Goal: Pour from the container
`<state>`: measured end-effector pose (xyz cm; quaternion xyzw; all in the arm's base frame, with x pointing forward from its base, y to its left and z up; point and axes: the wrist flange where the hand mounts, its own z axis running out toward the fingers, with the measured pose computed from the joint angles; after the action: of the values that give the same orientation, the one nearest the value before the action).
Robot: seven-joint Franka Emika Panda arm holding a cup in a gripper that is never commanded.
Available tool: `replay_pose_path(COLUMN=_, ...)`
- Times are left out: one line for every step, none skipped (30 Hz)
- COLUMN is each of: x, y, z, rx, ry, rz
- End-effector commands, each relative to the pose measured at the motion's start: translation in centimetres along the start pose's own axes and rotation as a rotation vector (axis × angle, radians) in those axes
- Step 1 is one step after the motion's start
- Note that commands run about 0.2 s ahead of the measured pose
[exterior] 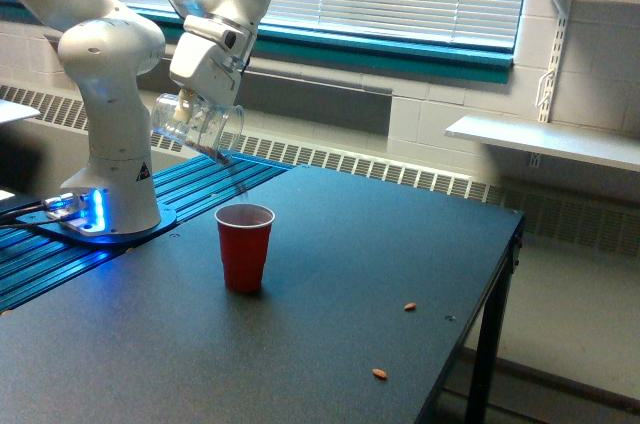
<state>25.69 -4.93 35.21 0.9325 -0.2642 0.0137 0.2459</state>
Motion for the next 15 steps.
replay_pose_path(x=-0.6, y=-0.9, z=1.0, rx=-0.04, ry=-0.015, rz=-0.015)
replay_pose_path(x=-0.5, y=-1.0, z=1.1, rx=-0.044, ry=-0.014, rz=-0.015)
replay_pose_path(x=-0.5, y=-1.1, z=1.0, rx=-0.048, ry=-0.014, rz=-0.016)
replay_pose_path(x=-0.4, y=-1.1, z=1.1, rx=-0.051, ry=-0.015, rz=-0.018)
replay_pose_path(x=-0.3, y=-1.2, z=1.1, rx=-0.054, ry=-0.015, rz=-0.018)
replay_pose_path(x=-0.2, y=-1.3, z=1.1, rx=-0.057, ry=-0.015, rz=-0.018)
replay_pose_path(x=-0.1, y=-1.4, z=1.0, rx=-0.059, ry=-0.015, rz=-0.018)
replay_pose_path(x=0.0, y=-1.4, z=1.0, rx=-0.062, ry=-0.014, rz=-0.02)
replay_pose_path(x=0.1, y=-1.5, z=1.0, rx=-0.063, ry=-0.013, rz=-0.021)
replay_pose_path(x=0.2, y=-1.6, z=1.1, rx=-0.063, ry=-0.013, rz=-0.022)
replay_pose_path(x=0.3, y=-1.7, z=1.1, rx=-0.063, ry=-0.014, rz=-0.022)
replay_pose_path(x=0.4, y=-1.7, z=1.1, rx=-0.062, ry=-0.016, rz=-0.023)
replay_pose_path(x=0.6, y=-1.8, z=1.1, rx=-0.058, ry=-0.018, rz=-0.024)
replay_pose_path(x=0.7, y=-1.8, z=1.2, rx=-0.052, ry=-0.019, rz=-0.023)
replay_pose_path(x=0.8, y=-1.9, z=1.2, rx=-0.048, ry=-0.016, rz=-0.022)
